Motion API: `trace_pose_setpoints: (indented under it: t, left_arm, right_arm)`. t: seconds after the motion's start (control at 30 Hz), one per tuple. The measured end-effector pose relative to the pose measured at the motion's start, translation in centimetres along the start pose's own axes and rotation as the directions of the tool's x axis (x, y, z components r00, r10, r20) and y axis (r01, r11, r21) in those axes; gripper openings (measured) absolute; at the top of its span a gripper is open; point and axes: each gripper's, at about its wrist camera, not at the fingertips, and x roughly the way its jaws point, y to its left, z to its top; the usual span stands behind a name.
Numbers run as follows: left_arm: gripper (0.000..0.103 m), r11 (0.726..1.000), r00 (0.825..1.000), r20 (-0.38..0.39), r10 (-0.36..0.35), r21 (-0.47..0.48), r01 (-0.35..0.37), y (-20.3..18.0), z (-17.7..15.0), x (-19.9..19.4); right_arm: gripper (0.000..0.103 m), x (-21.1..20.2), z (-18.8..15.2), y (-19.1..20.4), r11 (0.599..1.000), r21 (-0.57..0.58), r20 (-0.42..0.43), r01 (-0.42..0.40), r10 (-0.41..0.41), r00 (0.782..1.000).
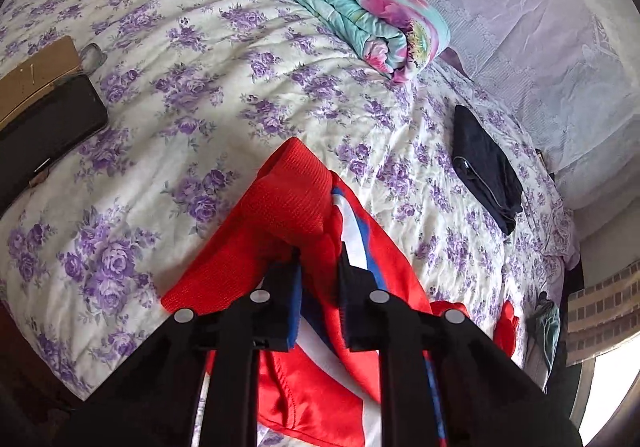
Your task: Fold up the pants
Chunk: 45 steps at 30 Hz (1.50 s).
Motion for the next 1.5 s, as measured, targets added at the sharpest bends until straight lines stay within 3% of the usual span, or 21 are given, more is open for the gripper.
trace_pose_setpoints:
  t: [0.13, 0.27, 0.3, 0.33, 0.4, 0.5, 0.6, 0.7, 0.87, 0.9, 0.93, 1.0, 1.2, 1.3, 1.4, 1.5]
  left_arm:
    - [0.014, 1.0, 1.0, -0.004, -0.019, 0.005, 0.019, 0.5, -0.3, -0.9]
    - [0.014, 0.999, 0.999, -0.006, -0.033, 0.006, 0.033, 0.7, -0.5, -1.1]
    - [0.014, 0.999, 0.999, -0.004, -0.035, 0.007, 0.035, 0.7, -0.5, -1.1]
    - [0.014, 0.999, 0.999, -0.004, -0.037, 0.009, 0.037, 0.9, -0.5, -1.2]
    - [0.014, 0.999, 0.999, -0.005, -0.041, 0.015, 0.041, 1.0, -0.6, -1.3]
    - [0.014, 0.999, 0.999, -0.006, -0.048, 0.018, 0.048, 1.3, -0.8, -1.3]
    - [0.014, 0.998, 0.999, -0.007, -0.053, 0.02, 0.053, 1.5, -1.0, -1.3]
    - [0.014, 0.998, 0.999, -0.004, -0.051, 0.038, 0.051, 1.5, -1.2, -1.4]
    - [0.014, 0.996, 0.998, -0.005, -0.057, 0.066, 0.057, 1.8, -1.7, -1.5]
    - [0.014, 0.996, 0.998, -0.005, -0.059, 0.068, 0.06, 1.9, -1.7, -1.5]
    - [0.014, 0.996, 0.998, -0.007, -0.063, 0.068, 0.064, 2.1, -1.8, -1.5]
    - [0.014, 0.995, 0.997, -0.014, -0.071, 0.068, 0.072, 2.5, -1.7, -1.5]
    - [0.014, 0.988, 0.989, -0.047, -0.138, 0.066, 0.141, 3.0, -1.0, -2.2]
    - [0.014, 0.98, 0.986, -0.055, -0.157, 0.118, 0.162, 3.0, -1.9, -3.0]
    - [0.014, 0.979, 0.99, -0.091, -0.109, 0.163, 0.122, 3.7, -3.8, -1.6]
    - [0.016, 0.985, 0.986, -0.148, -0.075, 0.145, 0.097, 5.7, -5.1, 1.4]
  right_arm:
    - [0.007, -0.1, 0.6, 0.9, 0.999, -0.036, 0.008, -0.036, 0.036, 0.999]
    - [0.007, 0.7, 0.6, 2.5, 0.993, -0.096, -0.038, -0.067, 0.064, 0.997]
    - [0.013, 0.8, 0.6, 2.5, 0.992, -0.074, -0.053, -0.098, 0.095, 0.994]
    - [0.032, 0.8, 0.6, 2.2, 0.991, -0.031, -0.062, -0.131, 0.129, 0.99]
    - [0.05, 0.6, 0.7, 1.2, 0.984, 0.074, -0.045, -0.159, 0.163, 0.986]
    - [0.05, 0.9, 1.1, -0.4, 0.962, 0.221, -0.033, -0.163, 0.174, 0.984]
    - [0.047, 2.4, 1.3, -1.8, 0.911, 0.389, -0.082, -0.139, 0.185, 0.979]
    - [0.046, 3.8, 0.9, -2.6, 0.828, 0.543, -0.107, -0.14, 0.234, 0.966]
    - [0.047, 5.3, 0.4, -4.2, 0.673, 0.72, -0.066, -0.169, 0.308, 0.949]
    - [0.039, 5.7, 0.2, -4.4, 0.65, 0.738, -0.055, -0.18, 0.323, 0.945]
    - [0.019, 6.0, 0.1, -4.5, 0.643, 0.743, -0.052, -0.184, 0.33, 0.943]
    - [0.007, 6.2, -0.1, -4.6, 0.651, 0.738, -0.05, -0.18, 0.319, 0.947]
    - [0.005, 0.6, 2.6, -2.7, 0.795, 0.572, 0.035, -0.202, 0.223, 0.974]
    - [0.005, -1.4, 2.7, -1.8, 0.845, 0.503, 0.005, -0.185, 0.21, 0.978]
    - [0.005, -0.2, 0.4, -1.3, 0.863, 0.488, -0.089, -0.132, 0.199, 0.976]
    - [0.005, 1.8, -2.4, -1.4, 0.848, 0.519, -0.146, -0.107, 0.211, 0.966]
